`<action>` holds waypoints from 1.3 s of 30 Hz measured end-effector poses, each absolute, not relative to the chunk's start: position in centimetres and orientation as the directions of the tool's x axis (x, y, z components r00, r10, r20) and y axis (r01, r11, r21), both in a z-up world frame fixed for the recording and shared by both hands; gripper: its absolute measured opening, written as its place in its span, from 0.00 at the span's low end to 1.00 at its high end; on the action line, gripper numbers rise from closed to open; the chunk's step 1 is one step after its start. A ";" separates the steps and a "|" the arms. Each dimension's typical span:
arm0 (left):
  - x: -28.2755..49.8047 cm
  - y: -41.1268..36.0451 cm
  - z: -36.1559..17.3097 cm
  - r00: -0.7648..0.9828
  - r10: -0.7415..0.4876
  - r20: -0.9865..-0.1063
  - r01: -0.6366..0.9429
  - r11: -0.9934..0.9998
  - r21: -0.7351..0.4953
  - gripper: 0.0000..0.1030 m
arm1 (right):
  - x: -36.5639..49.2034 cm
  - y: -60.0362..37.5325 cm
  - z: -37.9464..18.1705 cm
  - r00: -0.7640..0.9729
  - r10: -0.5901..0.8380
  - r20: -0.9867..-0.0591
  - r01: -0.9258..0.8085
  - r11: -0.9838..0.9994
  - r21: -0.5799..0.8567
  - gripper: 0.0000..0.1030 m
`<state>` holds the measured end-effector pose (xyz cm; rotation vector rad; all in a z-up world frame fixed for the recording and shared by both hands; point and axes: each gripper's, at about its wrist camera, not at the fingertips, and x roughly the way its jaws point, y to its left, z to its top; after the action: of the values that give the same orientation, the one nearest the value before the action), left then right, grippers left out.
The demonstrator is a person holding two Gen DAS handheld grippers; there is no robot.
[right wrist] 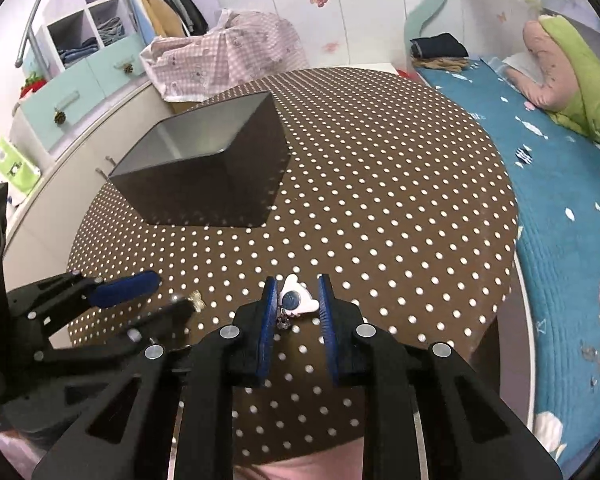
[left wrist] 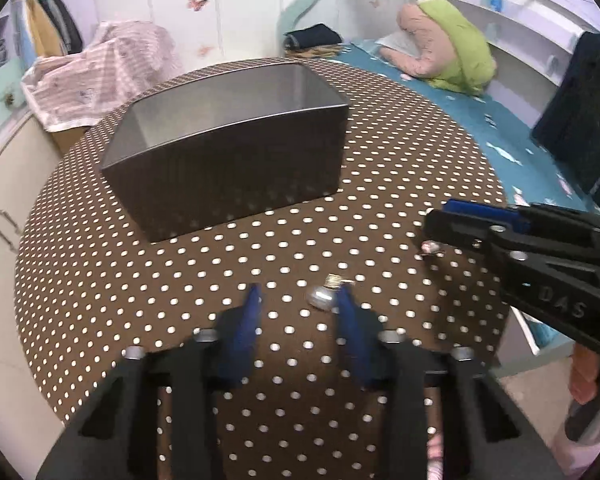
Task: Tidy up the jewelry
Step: 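Grasp the white flower charm with the right tool, then grasp the pearl earring with the left tool while the right tool holds the white charm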
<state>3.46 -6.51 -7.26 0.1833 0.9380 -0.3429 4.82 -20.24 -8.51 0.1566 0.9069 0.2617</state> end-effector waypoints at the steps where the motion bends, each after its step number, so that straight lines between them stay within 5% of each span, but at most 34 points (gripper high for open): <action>1: 3.5 -6.5 -7.2 0.542 -0.200 -0.816 0.365 0.931 0.014 0.02 | 4.7 -20.4 -8.5 0.589 0.288 -0.755 -0.156 0.957 0.244 0.21; 22: 4.2 -3.1 -5.3 0.554 -0.259 -0.791 0.307 0.947 -0.095 0.00 | 4.7 -19.0 -6.6 0.618 0.302 -0.726 -0.188 0.953 0.236 0.21; 24: 4.4 -3.7 -5.7 0.527 -0.280 -0.803 0.326 0.938 -0.113 0.06 | 4.9 -18.8 -6.7 0.611 0.309 -0.729 -0.191 0.951 0.242 0.21; 30: 5.4 -5.0 -6.7 0.492 -0.315 -0.812 0.333 0.930 -0.159 0.50 | 4.9 -18.2 -7.1 0.599 0.310 -0.739 -0.198 0.951 0.238 0.21; 33: 5.6 -6.0 -6.8 0.519 -0.272 -0.811 0.328 0.939 -0.105 0.47 | 5.0 -17.9 -7.4 0.589 0.314 -0.745 -0.209 0.949 0.235 0.21; 36: 5.5 -6.6 -6.8 0.557 -0.196 -0.807 0.311 0.950 -0.016 0.11 | 5.0 -18.1 -7.6 0.589 0.317 -0.743 -0.207 0.948 0.241 0.21; 39: 5.7 -6.2 -6.7 0.544 -0.215 -0.811 0.321 0.946 -0.036 0.11 | 5.1 -18.3 -7.8 0.589 0.315 -0.744 -0.196 0.949 0.246 0.21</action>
<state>5.67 -6.18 -6.65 0.1223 0.9439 -0.3193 5.06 -18.33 -7.83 0.1434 0.8935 0.2983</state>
